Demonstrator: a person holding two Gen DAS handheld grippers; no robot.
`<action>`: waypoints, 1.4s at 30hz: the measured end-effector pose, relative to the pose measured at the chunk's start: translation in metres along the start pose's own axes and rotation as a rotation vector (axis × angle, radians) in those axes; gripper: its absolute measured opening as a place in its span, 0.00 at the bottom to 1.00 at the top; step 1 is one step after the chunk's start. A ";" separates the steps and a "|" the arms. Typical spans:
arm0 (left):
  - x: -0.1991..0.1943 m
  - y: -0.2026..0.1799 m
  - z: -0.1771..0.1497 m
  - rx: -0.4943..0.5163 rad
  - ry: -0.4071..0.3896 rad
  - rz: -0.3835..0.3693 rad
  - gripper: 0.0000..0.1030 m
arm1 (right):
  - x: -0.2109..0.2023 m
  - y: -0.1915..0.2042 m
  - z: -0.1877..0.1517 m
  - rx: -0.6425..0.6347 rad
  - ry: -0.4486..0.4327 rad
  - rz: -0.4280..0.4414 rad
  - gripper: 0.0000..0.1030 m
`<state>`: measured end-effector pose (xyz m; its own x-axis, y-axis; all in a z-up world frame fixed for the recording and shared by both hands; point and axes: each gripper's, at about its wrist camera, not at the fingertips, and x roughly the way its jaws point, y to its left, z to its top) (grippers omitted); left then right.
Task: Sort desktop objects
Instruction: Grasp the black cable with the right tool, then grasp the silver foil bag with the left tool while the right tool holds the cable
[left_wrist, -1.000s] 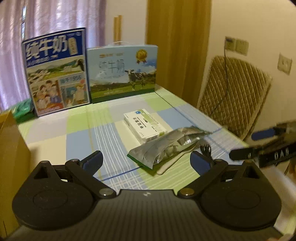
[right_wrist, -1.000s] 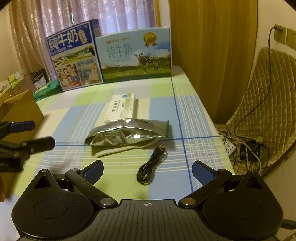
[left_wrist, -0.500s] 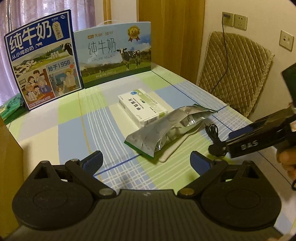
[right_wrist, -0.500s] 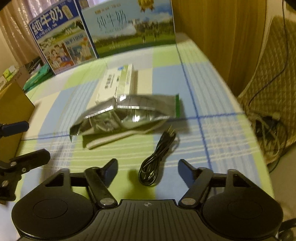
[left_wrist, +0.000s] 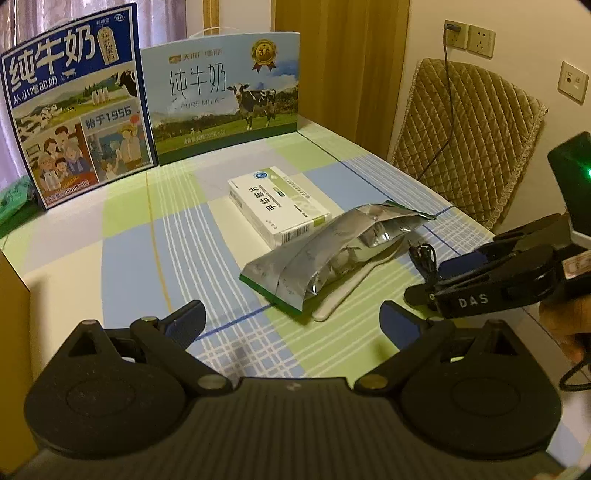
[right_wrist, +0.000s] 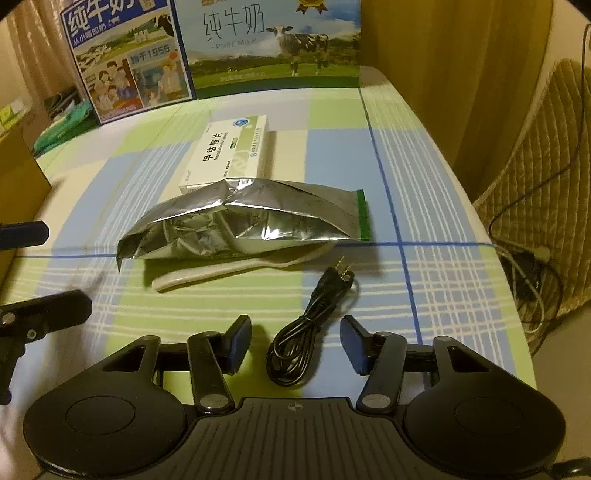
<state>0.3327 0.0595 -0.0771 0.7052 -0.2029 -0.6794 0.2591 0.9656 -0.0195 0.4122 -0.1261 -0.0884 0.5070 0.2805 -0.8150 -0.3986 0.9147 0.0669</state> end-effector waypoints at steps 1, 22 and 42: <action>0.000 -0.001 0.000 0.002 -0.001 -0.001 0.96 | 0.001 0.000 0.000 0.002 -0.003 -0.003 0.45; -0.005 -0.013 0.003 0.096 0.014 -0.009 0.92 | -0.023 -0.018 0.002 0.127 0.039 0.020 0.14; 0.045 -0.063 0.062 0.626 0.146 -0.068 0.65 | -0.064 -0.045 0.012 -0.113 -0.033 0.079 0.14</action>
<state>0.3889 -0.0209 -0.0603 0.5883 -0.1935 -0.7851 0.6671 0.6649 0.3360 0.4069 -0.1822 -0.0328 0.4950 0.3614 -0.7901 -0.5210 0.8512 0.0630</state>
